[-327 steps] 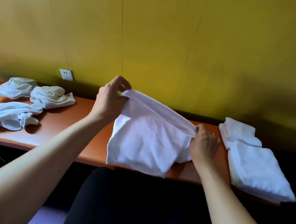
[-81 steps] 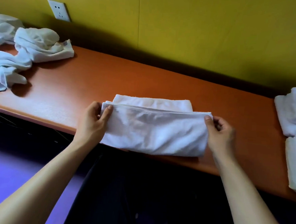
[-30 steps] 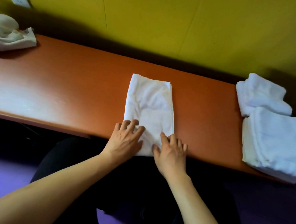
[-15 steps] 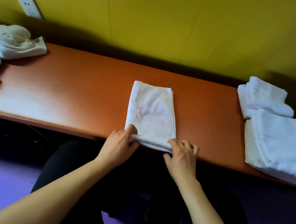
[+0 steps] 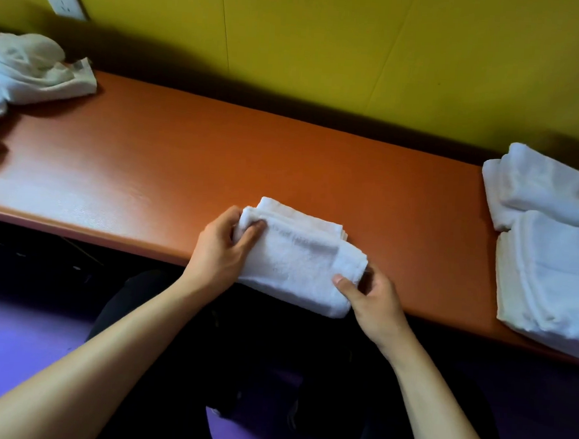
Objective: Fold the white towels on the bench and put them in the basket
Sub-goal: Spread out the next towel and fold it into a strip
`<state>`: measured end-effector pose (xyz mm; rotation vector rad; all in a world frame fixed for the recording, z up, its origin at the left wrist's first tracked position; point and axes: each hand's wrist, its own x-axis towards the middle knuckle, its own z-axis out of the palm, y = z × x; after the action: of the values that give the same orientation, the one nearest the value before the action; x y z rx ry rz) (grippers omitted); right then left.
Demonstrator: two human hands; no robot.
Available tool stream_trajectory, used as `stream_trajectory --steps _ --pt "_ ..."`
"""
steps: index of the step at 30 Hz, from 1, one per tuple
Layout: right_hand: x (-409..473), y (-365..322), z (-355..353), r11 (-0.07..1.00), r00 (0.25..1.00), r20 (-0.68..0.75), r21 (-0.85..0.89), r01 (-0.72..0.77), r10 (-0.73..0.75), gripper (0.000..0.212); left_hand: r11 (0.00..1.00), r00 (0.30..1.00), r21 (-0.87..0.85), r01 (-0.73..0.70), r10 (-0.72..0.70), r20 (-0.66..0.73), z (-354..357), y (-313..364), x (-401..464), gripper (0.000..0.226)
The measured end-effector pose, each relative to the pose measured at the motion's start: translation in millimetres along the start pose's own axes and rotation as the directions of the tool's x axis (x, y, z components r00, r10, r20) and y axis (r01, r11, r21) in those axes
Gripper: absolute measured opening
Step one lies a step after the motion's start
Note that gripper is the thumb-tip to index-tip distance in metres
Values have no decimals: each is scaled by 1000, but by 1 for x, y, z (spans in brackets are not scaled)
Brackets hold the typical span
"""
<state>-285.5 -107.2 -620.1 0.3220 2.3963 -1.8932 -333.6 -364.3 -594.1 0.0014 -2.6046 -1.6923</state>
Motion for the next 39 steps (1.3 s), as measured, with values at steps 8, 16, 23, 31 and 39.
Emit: stream_trajectory --steps 8,16,23,31,39 --pt "63 -5 18 983 954 -297 -185 -9 -47 16 997 984 51 61 -69 166 -1 -3 34 88" --pt "45 11 27 865 925 -378 -452 -219 36 38 913 985 372 167 -167 -32 16 -39 23 60" --pt "21 21 32 873 884 -344 -259 -414 317 75 893 950 336 298 -311 -17 19 -30 22 66" --pt "15 15 3 809 808 -170 308 -501 565 33 865 870 107 489 -493 12 38 -2 15 41" --pt "1 -8 -58 877 877 -224 345 -335 424 18 914 913 -9 406 -405 52 73 45 -1 22"
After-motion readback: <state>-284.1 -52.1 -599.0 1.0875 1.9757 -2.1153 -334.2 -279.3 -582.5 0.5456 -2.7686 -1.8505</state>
